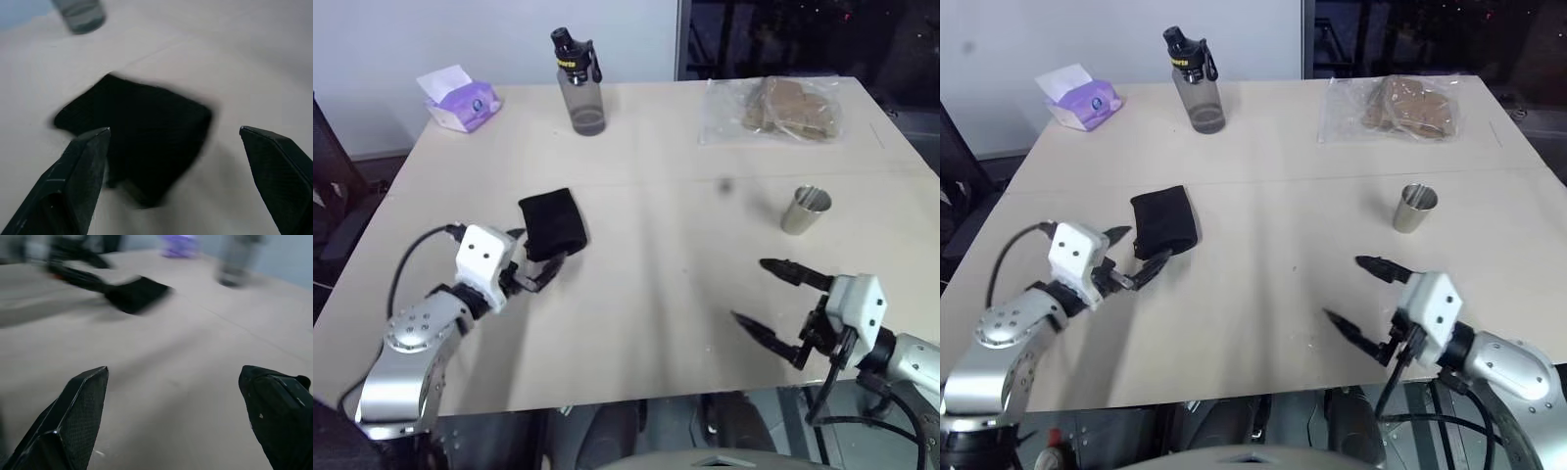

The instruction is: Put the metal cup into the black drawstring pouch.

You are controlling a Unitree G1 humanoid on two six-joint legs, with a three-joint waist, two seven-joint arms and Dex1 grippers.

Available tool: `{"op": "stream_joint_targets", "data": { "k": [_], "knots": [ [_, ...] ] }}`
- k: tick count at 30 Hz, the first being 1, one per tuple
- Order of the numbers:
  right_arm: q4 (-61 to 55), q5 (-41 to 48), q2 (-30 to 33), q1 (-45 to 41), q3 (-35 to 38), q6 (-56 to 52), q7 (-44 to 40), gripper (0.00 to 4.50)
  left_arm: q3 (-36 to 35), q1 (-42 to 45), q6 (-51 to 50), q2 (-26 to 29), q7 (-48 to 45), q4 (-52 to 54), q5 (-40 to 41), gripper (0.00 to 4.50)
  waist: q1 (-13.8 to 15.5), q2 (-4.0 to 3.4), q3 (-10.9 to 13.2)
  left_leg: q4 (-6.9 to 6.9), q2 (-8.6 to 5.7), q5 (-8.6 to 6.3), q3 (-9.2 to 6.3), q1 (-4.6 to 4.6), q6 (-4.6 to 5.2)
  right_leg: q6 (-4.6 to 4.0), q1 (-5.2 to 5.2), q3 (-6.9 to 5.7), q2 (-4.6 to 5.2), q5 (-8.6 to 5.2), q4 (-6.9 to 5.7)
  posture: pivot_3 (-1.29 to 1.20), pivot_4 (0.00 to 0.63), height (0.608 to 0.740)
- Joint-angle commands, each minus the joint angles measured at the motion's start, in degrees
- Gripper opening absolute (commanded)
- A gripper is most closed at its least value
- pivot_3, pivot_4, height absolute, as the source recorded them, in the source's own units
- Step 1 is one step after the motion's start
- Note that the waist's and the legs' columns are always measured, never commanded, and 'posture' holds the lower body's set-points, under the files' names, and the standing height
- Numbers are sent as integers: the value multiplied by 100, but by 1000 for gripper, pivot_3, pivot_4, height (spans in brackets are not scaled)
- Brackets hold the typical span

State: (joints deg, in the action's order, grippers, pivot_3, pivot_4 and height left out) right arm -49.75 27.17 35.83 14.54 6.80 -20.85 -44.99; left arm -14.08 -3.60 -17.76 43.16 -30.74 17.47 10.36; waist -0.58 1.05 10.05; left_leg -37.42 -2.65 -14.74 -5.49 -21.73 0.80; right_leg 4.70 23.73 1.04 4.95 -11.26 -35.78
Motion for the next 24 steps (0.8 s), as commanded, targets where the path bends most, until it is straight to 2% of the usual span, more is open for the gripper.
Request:
{"op": "stream_joint_targets", "data": {
  "k": [1, 8, 14, 16, 19, 23, 24],
  "knots": [
    [-182, 66, 64, -225, -257, 44, -16, 4429, 206, 65, 867, 340, -6, -387, -782, 4397, 2, 0, 0, 1, 0, 0, 1, -1, 0, 0, 0, -1, 0, 0, 3, 0, 150, 740],
    [-118, -28, -5, -470, -474, 32, 280, 4429, 537, 390, 1908, 360, 50, -904, -1415, 4397, 45, 2, 2, 4, 0, -1, -24, -6, 0, 2, 2, -4, 9, 1, 11, 0, 150, 740],
    [-182, -124, -20, -415, -564, -70, 581, 4429, 930, 950, 2122, 229, 194, -1268, -1902, 4397, 61, 2, 2, 4, -1, -1, -25, -6, 0, 15, 1, -11, 7, 8, 10, 0, 150, 740],
    [-190, -182, -28, -422, -590, -136, 717, 4500, 1111, 1058, 2130, 249, 206, -1348, -2154, 3892, 60, 2, 2, 4, -3, -1, -24, -5, 0, 16, 1, -8, 7, 10, 9, 0, 150, 740],
    [-196, -161, -94, -502, -573, -388, 1001, 4500, 1339, 1194, 2260, 254, 224, -1457, -2439, 2789, 40, 2, 3, 4, -4, -1, -22, -5, -1, 16, 2, -7, 7, 11, 10, 0, 150, 740],
    [-218, -356, -215, -588, -448, -765, 1577, 4500, 1429, 1386, 2153, 132, 267, -1487, -2535, 1064, 44, 2, 3, 4, -3, -1, -25, -6, 0, 17, 2, -12, 6, 10, 8, 0, 150, 740],
    [-235, -360, -206, -647, -380, -989, 1738, 4500, 1429, 1454, 2047, 109, 209, -1483, -2506, 474, 45, 2, 3, 4, -4, -1, -27, -5, 0, 17, 2, -10, 7, 10, 8, 0, 150, 740]
  ]
}}
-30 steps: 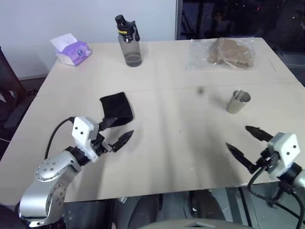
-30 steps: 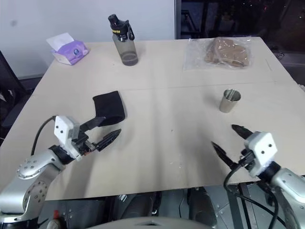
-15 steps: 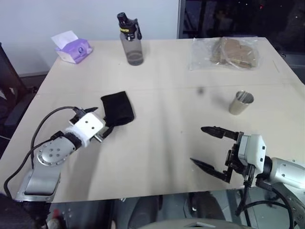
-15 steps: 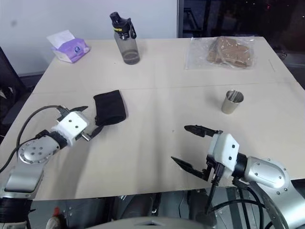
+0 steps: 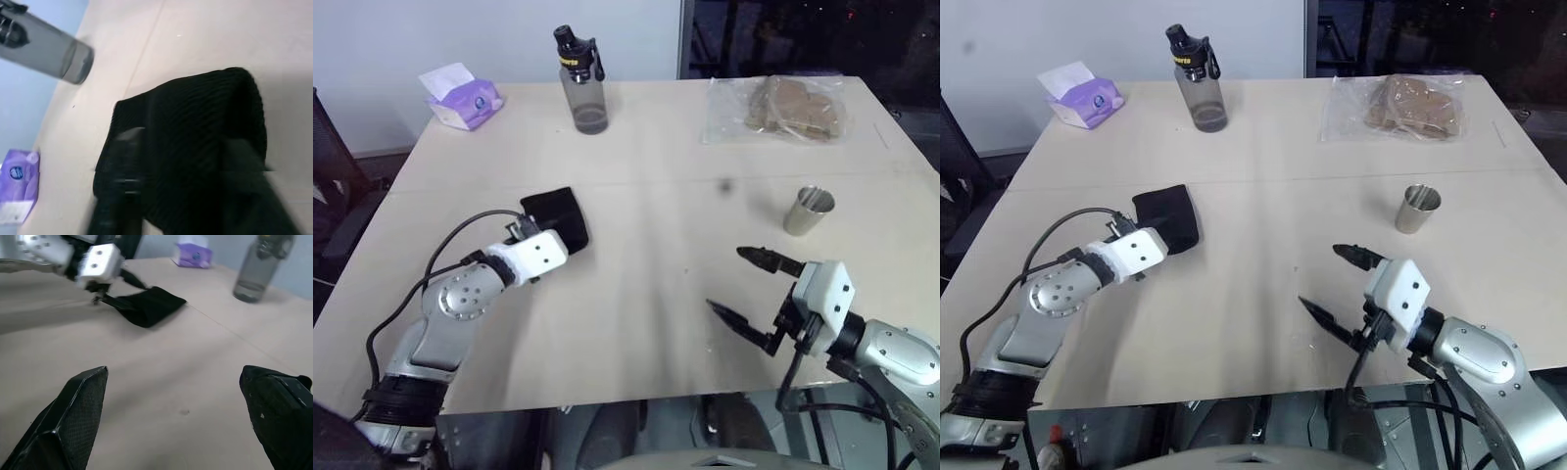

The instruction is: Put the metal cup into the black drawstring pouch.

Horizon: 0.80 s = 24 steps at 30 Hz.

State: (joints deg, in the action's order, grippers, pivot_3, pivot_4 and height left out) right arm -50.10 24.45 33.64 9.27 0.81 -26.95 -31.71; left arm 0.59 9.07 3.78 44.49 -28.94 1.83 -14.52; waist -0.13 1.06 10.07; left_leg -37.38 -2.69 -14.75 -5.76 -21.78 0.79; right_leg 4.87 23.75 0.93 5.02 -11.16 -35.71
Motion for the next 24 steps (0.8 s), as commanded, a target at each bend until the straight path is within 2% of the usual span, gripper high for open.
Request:
{"op": "stream_joint_targets", "data": {
  "k": [1, 4, 5, 8, 13, 16, 17, 18, 21, 22, 23, 24],
  "knots": [
    [-212, 47, 44, -214, 367, -640, 514, 4500, -35, 266, -238, -42, -39, 111, 1, 70, 0, 0, 0, 0, 0, 0, -1, -1, 0, 0, 0, 0, 0, 0, 0, 0, 150, 740],
    [-143, -504, 662, -802, 665, -1945, 1063, 4500, -27, 556, -1278, -171, -631, 481, 464, 70, -5, -2, 2, -3, -7, 0, 1, -1, 0, 1, 1, 4, 2, 0, -1, 0, 150, 740],
    [2, -694, 851, -1002, 670, -2065, 1127, 4500, -11, 695, -1677, -244, -773, 619, 589, 70, -7, -2, 2, -6, -12, 0, 3, -2, 0, 1, 0, 4, 2, 1, -2, 0, 150, 740],
    [417, -608, 1245, -1541, 660, -2621, 947, 4500, 91, 1101, -2720, -399, -1128, 967, 862, 70, -9, 0, 3, -8, -16, 1, 14, -5, 0, 1, 0, -7, 0, 0, -5, 0, 150, 740],
    [2104, -927, 1726, -2401, 93, -2317, 376, 4500, 372, 1943, -4105, -758, -1123, 1147, 977, 70, -52, 4, 5, -4, -19, 1, 12, -12, 1, -21, 0, -14, -4, 13, -5, 0, 150, 740],
    [2987, -1343, 1900, -2752, -321, -1775, 151, 4500, 577, 2293, -4508, -943, -982, 1079, 889, 70, -64, 6, 7, -6, -22, 1, 19, -13, 1, -20, -1, -8, -2, 14, 3, 0, 150, 740],
    [3172, -1366, 1878, -2870, -362, -1717, 79, 3982, 636, 2386, -4580, -1009, -938, 1068, 884, 0, -72, 6, 7, -6, -21, 1, 20, -15, 1, -19, 1, -7, -2, 14, 3, 0, 150, 740],
    [3327, -1429, 1865, -2990, -416, -1662, 28, 3814, 701, 2493, -4694, -1072, -897, 1053, 882, 0, -85, 6, 7, -5, -20, 1, 19, -13, 1, -20, 1, -7, -3, 14, 1, 0, 150, 740],
    [3530, -1601, 1911, -3157, -547, -1441, -235, 2332, 860, 2758, -5003, -1194, -864, 1034, 920, 0, -87, 7, 7, -5, -19, 1, 20, -12, 1, -20, 3, -5, -5, 14, 0, 0, 150, 740],
    [3551, -1654, 1938, -3180, -583, -1366, -325, 1658, 901, 2835, -5054, -1212, -868, 1018, 932, 0, -87, 7, 7, -5, -19, 1, 19, -11, 0, -20, 2, -5, -5, 14, 0, 0, 150, 740],
    [3558, -1695, 1970, -3194, -613, -1318, -401, 1339, 924, 2919, -5132, -1241, -864, 972, 950, 0, -90, 7, 7, -5, -19, 1, 19, -12, 0, -20, 2, -6, -5, 14, 0, 0, 150, 740],
    [3554, -1746, 1997, -3195, -629, -1259, -460, 780, 928, 2988, -5191, -1273, -884, 926, 996, 0, -85, 7, 7, -5, -18, 1, 20, -12, 0, -20, 2, -5, -5, 14, 0, 0, 150, 740]
  ]
}}
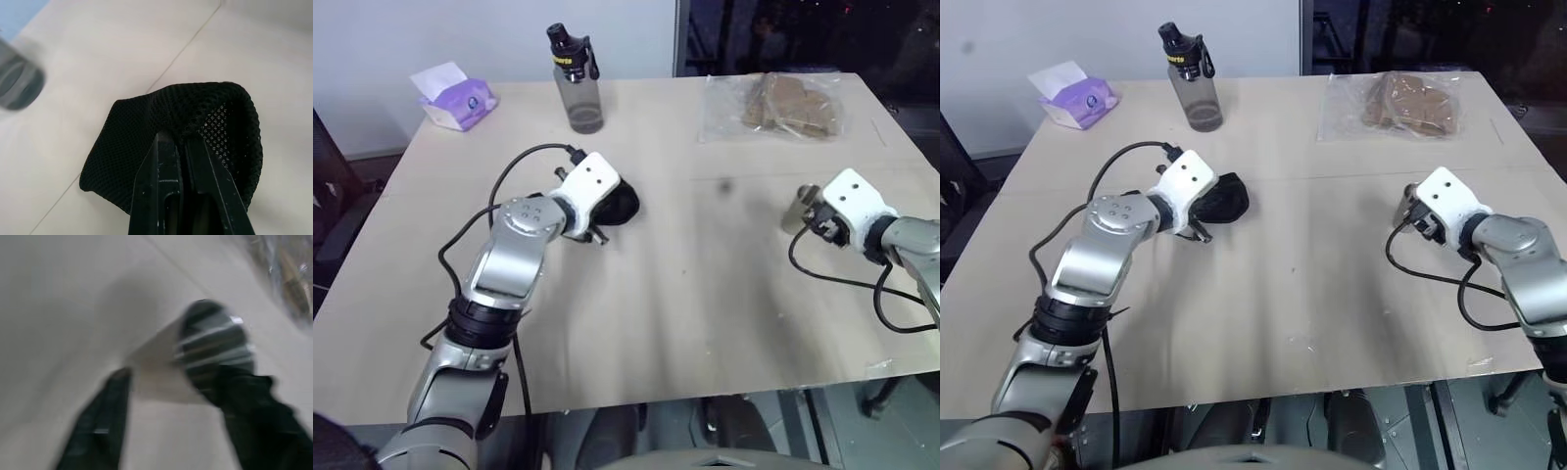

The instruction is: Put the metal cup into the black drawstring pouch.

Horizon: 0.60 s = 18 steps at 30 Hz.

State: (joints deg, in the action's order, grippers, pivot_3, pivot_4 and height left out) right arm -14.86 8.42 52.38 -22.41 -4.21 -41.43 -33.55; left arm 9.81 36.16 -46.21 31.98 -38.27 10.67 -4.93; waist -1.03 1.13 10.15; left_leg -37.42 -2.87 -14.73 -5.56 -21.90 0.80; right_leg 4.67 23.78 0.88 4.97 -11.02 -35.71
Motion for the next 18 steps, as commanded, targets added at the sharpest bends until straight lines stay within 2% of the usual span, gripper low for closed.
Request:
{"op": "stream_joint_targets", "data": {
  "k": [1, 2, 3, 7, 11, 18],
  "knots": [
    [9, -181, 144, -16, -131, 279, -348, 458, -8, 350, -237, -67, 24, -16, 101, 0, 10, 0, 0, 0, 0, 0, 0, 0, 0, 0, -1, 0, 0, 0, 0, 0, 150, 740],
    [-44, -192, 160, 8, -127, 331, -423, 67, -2, 419, -246, -98, 22, -83, 124, 0, 20, 0, 0, -1, 0, 0, -1, 0, 0, 0, -1, 0, 0, 0, 0, 0, 150, 740],
    [-78, -207, 161, 26, -117, 367, -482, 21, 6, 463, -246, -111, 27, -126, 140, 0, 22, 1, 0, -1, -1, 0, -1, 0, 0, 1, -1, 0, 1, 0, 0, 0, 150, 740],
    [-487, -239, 288, 300, -73, 440, -704, 21, -113, 861, -652, -345, -49, -584, 437, 0, 32, 1, 0, -2, -2, 1, -4, 0, -1, 1, -2, -1, 1, 0, 0, 0, 150, 740],
    [-1095, 62, 113, 507, 304, 9, -644, 21, -145, 1359, -998, -588, -85, -1143, 706, 0, 28, 4, 3, -5, -3, 1, -9, -6, -2, 1, 0, -5, 2, 0, -1, 0, 150, 740],
    [-1542, -15, -54, 566, 458, -368, -372, 21, -15, 1942, -771, -826, -50, -1858, 838, 0, 23, 3, 3, -6, -3, 10, -9, -7, -17, 1, 4, -3, 1, 1, -4, 0, 150, 740]
  ]
}}
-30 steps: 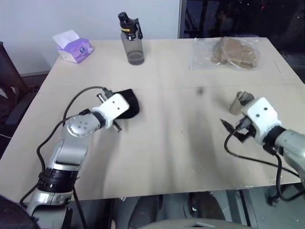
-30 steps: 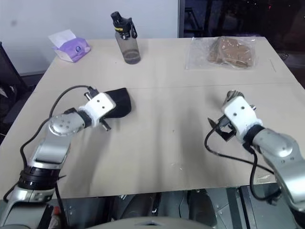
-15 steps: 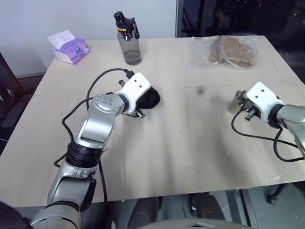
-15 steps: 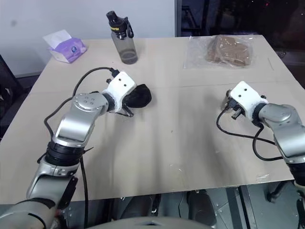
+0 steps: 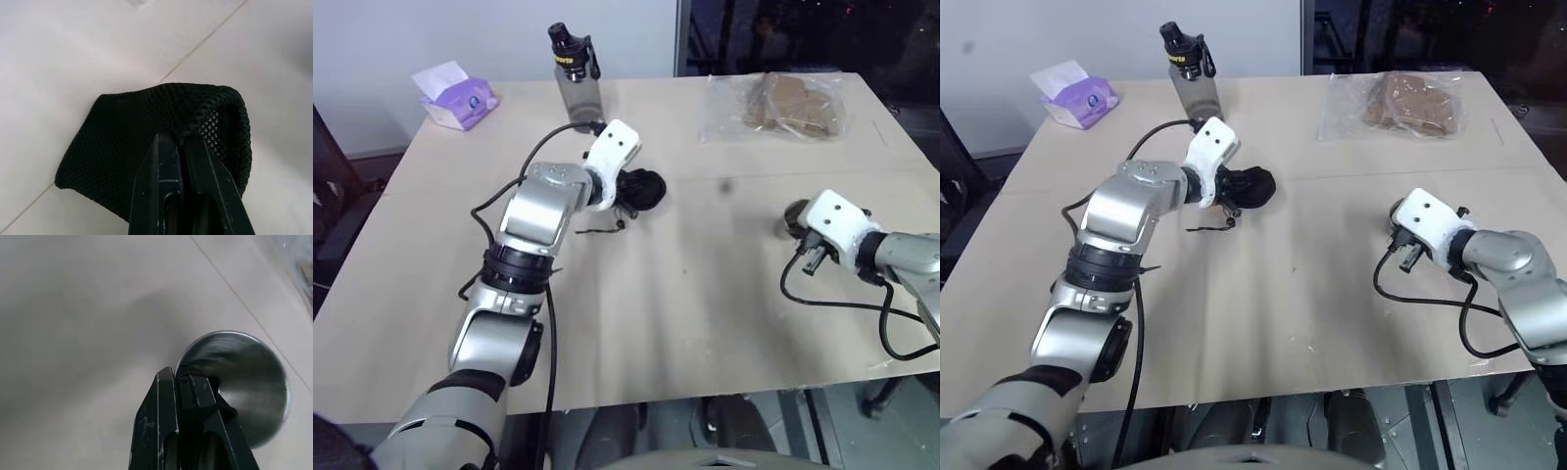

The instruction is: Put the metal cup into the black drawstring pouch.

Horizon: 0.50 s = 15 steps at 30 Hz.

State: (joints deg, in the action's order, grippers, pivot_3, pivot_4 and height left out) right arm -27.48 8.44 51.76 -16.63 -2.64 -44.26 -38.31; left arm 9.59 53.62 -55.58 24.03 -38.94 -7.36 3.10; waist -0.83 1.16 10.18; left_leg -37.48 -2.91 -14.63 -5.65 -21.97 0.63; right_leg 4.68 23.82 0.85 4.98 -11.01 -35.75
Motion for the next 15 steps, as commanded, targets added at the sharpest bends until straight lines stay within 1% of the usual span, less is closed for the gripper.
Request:
{"op": "stream_joint_targets", "data": {
  "k": [1, 3, 5, 8, 11, 15],
  "knots": [
    [-306, -32, 13, 12, 306, -97, 113, 21, 14, 216, 173, -50, 25, -73, 50, 0, 5, 0, 0, 0, 0, 4, 1, 0, -6, 0, 0, 1, 0, 0, 0, 0, 150, 740],
    [-344, -42, 10, 38, 315, -123, 125, 21, 11, 235, 177, -71, 41, -92, 78, 0, 9, 0, 0, 0, -1, 5, 2, -1, -8, 0, 0, 2, 2, 0, 1, 0, 150, 740],
    [-465, 140, -115, -4, 470, -329, 147, 21, -62, 273, 67, -106, 42, -108, 164, 0, 10, 0, 0, 0, -2, 5, 2, -2, -8, 0, 0, 1, 2, 0, 1, 0, 150, 740],
    [-832, 771, -641, -229, 893, -753, 202, 21, -83, 311, -132, -106, 10, -146, 272, 0, -3, 0, 1, 1, -1, 5, 0, -3, -8, 0, 4, 2, 1, 0, -1, 0, 150, 740],
    [-1109, 1261, -1435, -427, 1037, -1071, 515, 21, -2, 275, -340, -202, 45, -153, 352, 0, -4, 0, 1, 2, 0, 3, -2, -2, -5, 0, 8, 5, 0, 0, -5, 0, 150, 740],
    [-1292, 1535, -2445, -682, 754, -1053, 998, 21, -38, 260, -536, -462, 181, -369, 452, 0, 7, 0, 0, 2, -1, 5, -9, -3, -8, 0, 11, 6, 0, 0, -9, 0, 150, 740]
  ]
}}
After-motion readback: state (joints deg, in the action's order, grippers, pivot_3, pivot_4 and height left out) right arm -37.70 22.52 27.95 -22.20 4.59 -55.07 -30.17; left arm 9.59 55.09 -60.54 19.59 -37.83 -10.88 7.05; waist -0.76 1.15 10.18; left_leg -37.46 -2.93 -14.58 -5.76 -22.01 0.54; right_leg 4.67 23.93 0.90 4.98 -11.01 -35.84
